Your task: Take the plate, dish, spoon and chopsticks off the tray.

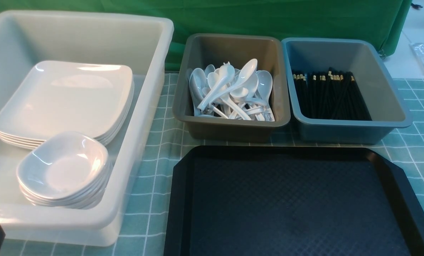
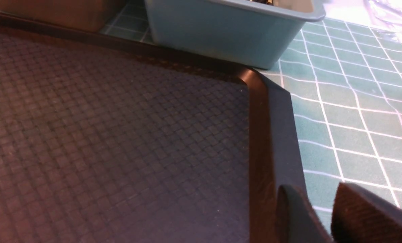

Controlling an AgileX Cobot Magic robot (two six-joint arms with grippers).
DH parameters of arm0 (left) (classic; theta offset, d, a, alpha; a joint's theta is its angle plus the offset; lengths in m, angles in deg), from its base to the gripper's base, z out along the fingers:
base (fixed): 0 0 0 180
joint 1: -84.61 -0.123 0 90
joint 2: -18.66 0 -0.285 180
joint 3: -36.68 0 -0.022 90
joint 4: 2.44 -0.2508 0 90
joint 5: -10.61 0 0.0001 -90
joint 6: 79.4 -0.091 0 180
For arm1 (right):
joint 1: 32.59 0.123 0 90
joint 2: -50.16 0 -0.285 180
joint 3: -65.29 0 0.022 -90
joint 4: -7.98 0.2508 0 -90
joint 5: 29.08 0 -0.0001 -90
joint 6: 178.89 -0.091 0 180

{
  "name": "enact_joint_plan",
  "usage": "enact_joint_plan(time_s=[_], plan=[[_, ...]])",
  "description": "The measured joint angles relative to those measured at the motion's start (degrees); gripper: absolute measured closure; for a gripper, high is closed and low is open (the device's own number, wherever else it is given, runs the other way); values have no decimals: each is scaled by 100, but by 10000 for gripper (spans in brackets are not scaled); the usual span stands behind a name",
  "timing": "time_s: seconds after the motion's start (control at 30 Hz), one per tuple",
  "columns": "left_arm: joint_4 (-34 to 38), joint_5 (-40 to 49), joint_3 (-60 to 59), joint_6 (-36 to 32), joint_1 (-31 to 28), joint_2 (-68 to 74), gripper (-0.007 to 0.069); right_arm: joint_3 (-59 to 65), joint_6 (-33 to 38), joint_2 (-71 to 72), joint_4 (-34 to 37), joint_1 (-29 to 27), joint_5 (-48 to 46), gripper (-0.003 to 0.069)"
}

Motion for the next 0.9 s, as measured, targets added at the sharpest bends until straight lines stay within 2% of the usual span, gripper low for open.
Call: enact_joint_plan(time_s=[0.9], plan=[[0, 0, 0, 0, 0, 0, 607, 0, -3, 0, 0, 0, 5, 422]])
